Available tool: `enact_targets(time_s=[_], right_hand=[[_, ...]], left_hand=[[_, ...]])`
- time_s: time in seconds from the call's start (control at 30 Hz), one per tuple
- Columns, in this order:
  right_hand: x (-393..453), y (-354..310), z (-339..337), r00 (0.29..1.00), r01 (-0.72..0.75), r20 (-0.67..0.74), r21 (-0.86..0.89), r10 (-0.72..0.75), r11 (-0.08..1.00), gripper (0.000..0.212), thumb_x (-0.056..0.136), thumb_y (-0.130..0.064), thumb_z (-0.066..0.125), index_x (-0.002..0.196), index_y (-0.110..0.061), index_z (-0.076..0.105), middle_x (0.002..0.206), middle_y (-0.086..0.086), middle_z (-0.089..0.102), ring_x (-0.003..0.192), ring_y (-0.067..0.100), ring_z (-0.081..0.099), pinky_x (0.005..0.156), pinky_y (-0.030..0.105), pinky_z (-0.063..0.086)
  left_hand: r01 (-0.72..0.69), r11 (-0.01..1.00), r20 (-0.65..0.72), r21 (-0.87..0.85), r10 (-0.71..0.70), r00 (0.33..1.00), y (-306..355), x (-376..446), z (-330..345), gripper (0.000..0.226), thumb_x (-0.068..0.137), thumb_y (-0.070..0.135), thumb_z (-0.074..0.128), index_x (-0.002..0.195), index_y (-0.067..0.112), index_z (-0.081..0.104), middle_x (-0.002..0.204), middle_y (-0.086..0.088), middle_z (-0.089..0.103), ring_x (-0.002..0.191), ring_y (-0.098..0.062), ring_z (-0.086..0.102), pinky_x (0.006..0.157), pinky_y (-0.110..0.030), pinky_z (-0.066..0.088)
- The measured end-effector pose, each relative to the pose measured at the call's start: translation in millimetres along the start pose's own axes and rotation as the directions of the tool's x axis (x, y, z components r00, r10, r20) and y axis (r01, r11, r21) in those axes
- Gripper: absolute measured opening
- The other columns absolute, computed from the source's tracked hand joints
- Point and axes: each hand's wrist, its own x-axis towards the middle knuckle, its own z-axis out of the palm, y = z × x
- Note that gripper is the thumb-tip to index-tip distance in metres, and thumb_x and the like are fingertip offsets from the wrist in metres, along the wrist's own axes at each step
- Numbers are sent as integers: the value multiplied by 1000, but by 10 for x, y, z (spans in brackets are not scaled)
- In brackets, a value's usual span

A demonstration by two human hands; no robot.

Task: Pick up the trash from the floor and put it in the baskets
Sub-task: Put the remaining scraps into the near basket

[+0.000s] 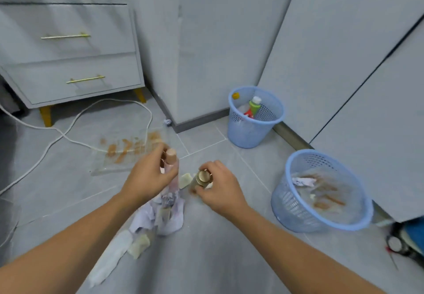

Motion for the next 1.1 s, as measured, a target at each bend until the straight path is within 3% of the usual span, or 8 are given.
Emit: enact_targets(time_s=[0.2,0.4,0.57,0.7,0.77,0.9,0.97,1.1], right_hand=[[979,537,-901,952,-85,-292,36,92,996,34,72,-32,77,101,-29,60,99,-9,60,86,12,59,78,39,54],[1901,1326,-1417,873,-166,-465,1,148,986,38,71,-32,76,105,-27,61,106,-5,58,92,19,63,81,44,55],[2170,1878,-1493,866,-331,-429,-102,259,938,35,74,-27,76,106,-25,61,108,-1,59,93,25,63,78,40,52],[2265,2160,-1430,884,-424,-311,-215,349,880,38,72,-25,77,107,-23,62,109,3,61,96,29,63,78,38,52],[2291,2242,-1380,892,-433,-265,-272,366,859,37,71,-22,74,107,-23,64,110,4,66,99,30,64,78,38,54],[2264,2171,-1334,915,-404,-147,-339,377,849,38,72,-38,63,106,-23,69,110,4,71,104,29,65,86,38,53],[2222,2063,-1335,929,-369,-129,-316,346,874,47,65,-43,54,104,-21,71,105,5,71,99,29,64,84,38,53],[2085,1834,-1216,958,-192,-273,-397,84,898,20,81,-19,57,98,-16,67,97,6,65,94,32,61,75,43,50]], left_hand=[[-102,979,-113,-179,83,990,674,1245,537,27,85,22,74,102,22,54,91,9,65,82,0,63,68,-18,49],[-257,941,-136,-222,231,963,1028,2368,1225,30,85,23,71,107,28,52,92,9,64,82,-6,67,70,-33,56],[-291,944,-102,-156,278,955,1155,2766,1718,25,86,29,67,103,31,49,97,7,63,88,-14,67,75,-45,57],[-275,960,-66,-41,273,960,1181,2990,2043,19,85,19,64,99,23,51,77,11,62,76,-5,61,65,-35,51],[-205,975,14,86,204,979,1147,3084,2154,15,83,18,64,97,18,56,69,10,59,74,-13,57,61,-33,45],[-190,961,149,202,162,976,1044,3096,2193,25,80,35,70,99,18,69,91,0,68,90,-24,63,70,-35,49],[-236,952,159,193,207,965,986,3005,2109,32,80,41,70,104,19,69,98,0,69,94,-22,63,77,-39,53],[-329,906,149,267,299,943,799,2692,1766,28,87,36,63,108,19,68,105,-3,67,104,-27,61,77,-36,49]])
